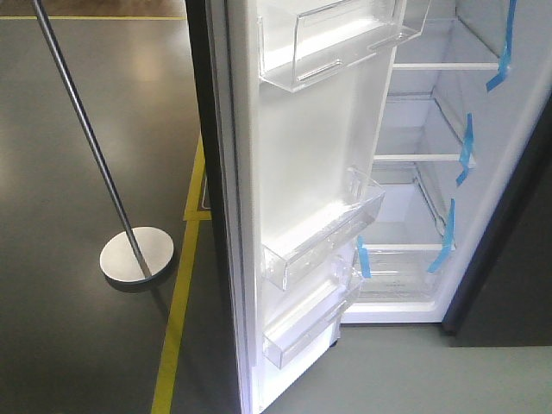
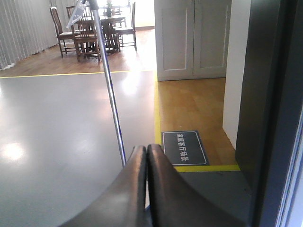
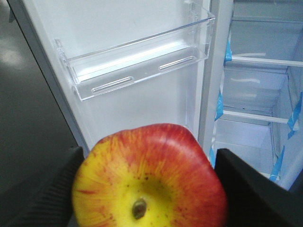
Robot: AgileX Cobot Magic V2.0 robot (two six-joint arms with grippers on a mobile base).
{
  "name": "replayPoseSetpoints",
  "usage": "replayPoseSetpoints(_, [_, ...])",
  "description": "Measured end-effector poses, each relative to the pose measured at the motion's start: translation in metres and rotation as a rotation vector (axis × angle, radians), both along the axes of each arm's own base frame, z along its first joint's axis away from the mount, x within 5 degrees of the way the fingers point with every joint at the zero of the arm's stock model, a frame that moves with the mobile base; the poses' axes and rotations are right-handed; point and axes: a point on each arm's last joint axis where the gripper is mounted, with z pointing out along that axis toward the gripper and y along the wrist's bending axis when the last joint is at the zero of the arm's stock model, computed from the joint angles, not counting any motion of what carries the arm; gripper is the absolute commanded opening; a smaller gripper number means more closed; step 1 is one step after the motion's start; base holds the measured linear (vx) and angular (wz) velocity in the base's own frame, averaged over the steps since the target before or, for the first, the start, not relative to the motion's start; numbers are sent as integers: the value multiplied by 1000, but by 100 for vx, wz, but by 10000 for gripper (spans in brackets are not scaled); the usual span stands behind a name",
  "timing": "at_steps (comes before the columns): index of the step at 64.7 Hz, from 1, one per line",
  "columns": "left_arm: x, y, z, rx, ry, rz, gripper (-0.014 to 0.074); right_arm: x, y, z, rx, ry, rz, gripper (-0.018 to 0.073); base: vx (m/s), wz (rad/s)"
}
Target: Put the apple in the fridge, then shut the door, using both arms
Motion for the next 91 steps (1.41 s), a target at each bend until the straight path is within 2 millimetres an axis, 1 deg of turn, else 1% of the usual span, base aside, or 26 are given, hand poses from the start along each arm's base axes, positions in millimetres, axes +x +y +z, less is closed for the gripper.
replayPoseSetpoints(91, [0,0,0,0,0,0,-6,0,0,0,0,0,0,185,5,0])
